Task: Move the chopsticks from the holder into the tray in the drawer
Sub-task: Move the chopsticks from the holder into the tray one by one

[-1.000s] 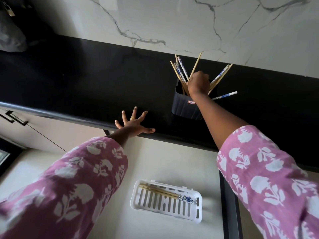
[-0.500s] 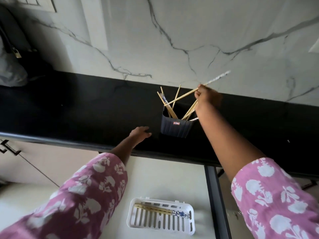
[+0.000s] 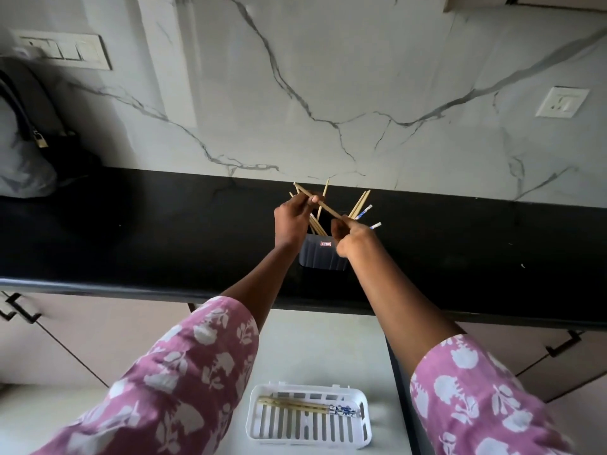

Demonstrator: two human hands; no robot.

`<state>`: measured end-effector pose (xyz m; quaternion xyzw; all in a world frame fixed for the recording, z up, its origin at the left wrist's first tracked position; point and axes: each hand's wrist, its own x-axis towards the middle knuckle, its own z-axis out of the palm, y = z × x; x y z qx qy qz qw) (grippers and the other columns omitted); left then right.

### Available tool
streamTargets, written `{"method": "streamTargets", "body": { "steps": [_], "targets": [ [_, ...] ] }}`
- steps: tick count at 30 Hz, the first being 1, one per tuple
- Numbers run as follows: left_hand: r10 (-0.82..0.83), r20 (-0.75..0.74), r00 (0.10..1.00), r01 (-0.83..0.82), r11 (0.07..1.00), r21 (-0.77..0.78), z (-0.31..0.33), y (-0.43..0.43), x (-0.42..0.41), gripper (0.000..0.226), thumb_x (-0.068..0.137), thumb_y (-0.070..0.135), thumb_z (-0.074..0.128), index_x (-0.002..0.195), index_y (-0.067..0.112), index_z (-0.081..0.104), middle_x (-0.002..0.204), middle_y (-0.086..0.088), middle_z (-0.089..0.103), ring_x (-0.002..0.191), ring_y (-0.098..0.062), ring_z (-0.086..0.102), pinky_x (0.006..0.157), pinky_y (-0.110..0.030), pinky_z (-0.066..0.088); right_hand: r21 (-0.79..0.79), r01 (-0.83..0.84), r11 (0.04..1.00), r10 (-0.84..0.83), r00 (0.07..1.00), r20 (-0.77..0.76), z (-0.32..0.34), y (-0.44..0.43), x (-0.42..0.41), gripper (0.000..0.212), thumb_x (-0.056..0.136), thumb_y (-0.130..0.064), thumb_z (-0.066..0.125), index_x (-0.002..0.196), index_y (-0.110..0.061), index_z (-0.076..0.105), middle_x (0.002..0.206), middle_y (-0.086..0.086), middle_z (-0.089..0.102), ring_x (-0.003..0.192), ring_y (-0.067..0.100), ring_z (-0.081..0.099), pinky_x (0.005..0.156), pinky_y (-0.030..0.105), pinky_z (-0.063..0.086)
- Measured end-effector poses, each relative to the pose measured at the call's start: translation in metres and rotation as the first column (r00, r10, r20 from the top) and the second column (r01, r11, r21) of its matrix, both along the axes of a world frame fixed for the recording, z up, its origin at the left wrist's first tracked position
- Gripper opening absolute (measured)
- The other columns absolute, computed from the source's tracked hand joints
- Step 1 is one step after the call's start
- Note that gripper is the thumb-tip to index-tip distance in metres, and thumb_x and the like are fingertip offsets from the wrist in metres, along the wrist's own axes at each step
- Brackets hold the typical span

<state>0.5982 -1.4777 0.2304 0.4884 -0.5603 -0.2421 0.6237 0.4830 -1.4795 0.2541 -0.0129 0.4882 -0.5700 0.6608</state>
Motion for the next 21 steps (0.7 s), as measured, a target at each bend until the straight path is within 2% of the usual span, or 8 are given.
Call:
{"method": "streamTargets", "body": {
  "steps": [3,5,7,8,10,14,17,21],
  "targets": [
    [0.039,0.079,0.996,-0.039,0.999,0.001,0.006,0.003,0.002,0.02,0.093,0.02,0.058,0.092,0.005,0.072,0.085,-0.01,0.074,0.074,-0.01,0.065,0.063,-0.019,0.049,-0.04,-0.021,0.999,0.015,0.988,-0.154,-0.005,0.01,0.001,0.015,0.085,-0.009,0.068,0.075,0.0,0.06,0.056,0.009,0.059,0.025,0.013,0.052,0.036,0.021,0.051],
    [0.043,0.161,0.986,-0.043,0.999,-0.003,0.011,0.006,0.006,0.022,0.093,0.02,0.057,0.09,0.003,0.071,0.085,-0.009,0.074,0.074,-0.011,0.067,0.062,-0.015,0.047,-0.13,-0.081,0.988,0.004,0.864,-0.504,-0.013,0.018,0.001,0.017,0.084,-0.011,0.069,0.085,0.006,0.065,0.061,0.012,0.061,0.039,0.018,0.058,0.043,0.028,0.053],
    [0.031,0.22,0.975,-0.033,0.999,0.004,0.014,0.007,0.01,0.022,0.093,0.019,0.057,0.088,0.002,0.071,0.084,-0.009,0.074,0.076,-0.016,0.069,0.065,-0.02,0.048,-0.228,-0.228,0.947,-0.116,0.418,-0.901,-0.025,0.023,-0.001,0.023,0.083,-0.016,0.07,0.09,0.006,0.071,0.071,0.019,0.069,0.062,0.028,0.066,0.059,0.03,0.052],
    [0.023,0.24,0.971,-0.026,1.0,0.012,0.014,0.009,0.011,0.022,0.093,0.018,0.057,0.087,0.002,0.07,0.084,-0.009,0.074,0.077,-0.018,0.069,0.066,-0.022,0.048,-0.267,-0.338,0.902,-0.204,0.211,-0.956,-0.03,0.029,-0.001,0.02,0.083,-0.016,0.07,0.089,0.003,0.072,0.078,0.02,0.072,0.072,0.03,0.068,0.063,0.025,0.047],
    [0.007,0.268,0.963,-0.015,1.0,0.027,0.009,0.012,0.014,0.02,0.092,0.015,0.057,0.086,0.002,0.07,0.083,-0.01,0.074,0.075,-0.015,0.068,0.063,-0.018,0.047,-0.255,-0.547,0.798,-0.286,0.029,-0.958,-0.037,0.038,0.001,0.016,0.084,-0.012,0.067,0.095,-0.002,0.073,0.087,0.015,0.075,0.083,0.027,0.069,0.065,0.019,0.04],
    [-0.031,0.316,0.948,0.016,0.999,0.049,-0.013,0.021,0.019,0.017,0.09,0.009,0.059,0.084,-0.001,0.07,0.077,-0.009,0.071,0.063,0.004,0.059,0.055,-0.003,0.036,-0.168,-0.639,0.751,-0.255,-0.046,-0.966,-0.055,0.044,0.009,0.02,0.085,-0.008,0.066,0.104,-0.004,0.072,0.095,0.013,0.075,0.09,0.023,0.069,0.067,0.01,0.034],
    [-0.092,0.295,0.951,0.055,0.99,0.13,-0.033,0.025,0.028,0.022,0.091,0.016,0.059,0.08,0.0,0.068,0.075,-0.01,0.071,0.063,0.003,0.064,0.056,-0.01,0.043,-0.132,-0.636,0.761,-0.224,-0.066,-0.972,-0.069,0.05,0.012,0.018,0.082,-0.01,0.069,0.099,-0.004,0.073,0.093,0.012,0.075,0.089,0.025,0.069,0.067,0.013,0.036],
    [-0.152,0.221,0.963,0.082,0.952,0.295,-0.071,0.029,0.051,0.042,0.093,0.045,0.048,0.086,0.01,0.071,0.079,-0.004,0.072,0.075,-0.019,0.07,0.078,-0.036,0.056,-0.039,-0.615,0.787,-0.038,0.015,-0.999,-0.1,0.059,0.011,0.02,0.078,-0.012,0.072,0.096,-0.002,0.074,0.087,0.02,0.074,0.082,0.031,0.069,0.068,0.026,0.047]
  ]
}}
